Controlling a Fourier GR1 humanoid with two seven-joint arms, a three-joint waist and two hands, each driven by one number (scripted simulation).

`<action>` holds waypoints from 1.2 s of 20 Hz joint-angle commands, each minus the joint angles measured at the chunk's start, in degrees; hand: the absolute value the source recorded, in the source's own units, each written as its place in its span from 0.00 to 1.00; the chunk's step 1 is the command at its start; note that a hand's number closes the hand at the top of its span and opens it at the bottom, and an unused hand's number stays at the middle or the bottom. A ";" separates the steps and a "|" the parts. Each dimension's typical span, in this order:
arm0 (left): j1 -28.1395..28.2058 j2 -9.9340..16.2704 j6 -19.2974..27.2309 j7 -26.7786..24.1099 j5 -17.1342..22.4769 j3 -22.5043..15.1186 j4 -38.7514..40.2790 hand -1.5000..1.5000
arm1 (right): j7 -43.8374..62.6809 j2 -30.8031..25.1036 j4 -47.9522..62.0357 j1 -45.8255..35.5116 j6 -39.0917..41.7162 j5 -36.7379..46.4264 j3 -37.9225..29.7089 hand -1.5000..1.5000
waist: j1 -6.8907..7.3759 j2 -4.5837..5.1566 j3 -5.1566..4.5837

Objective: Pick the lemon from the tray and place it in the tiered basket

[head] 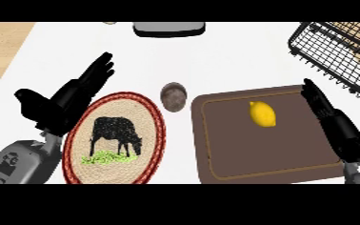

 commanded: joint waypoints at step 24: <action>7.61 -0.65 15.98 -5.77 -19.10 4.83 8.01 0.50 | 9.09 -22.93 -18.69 8.33 3.47 9.92 -11.60 0.00 | 1.04 0.12 -1.15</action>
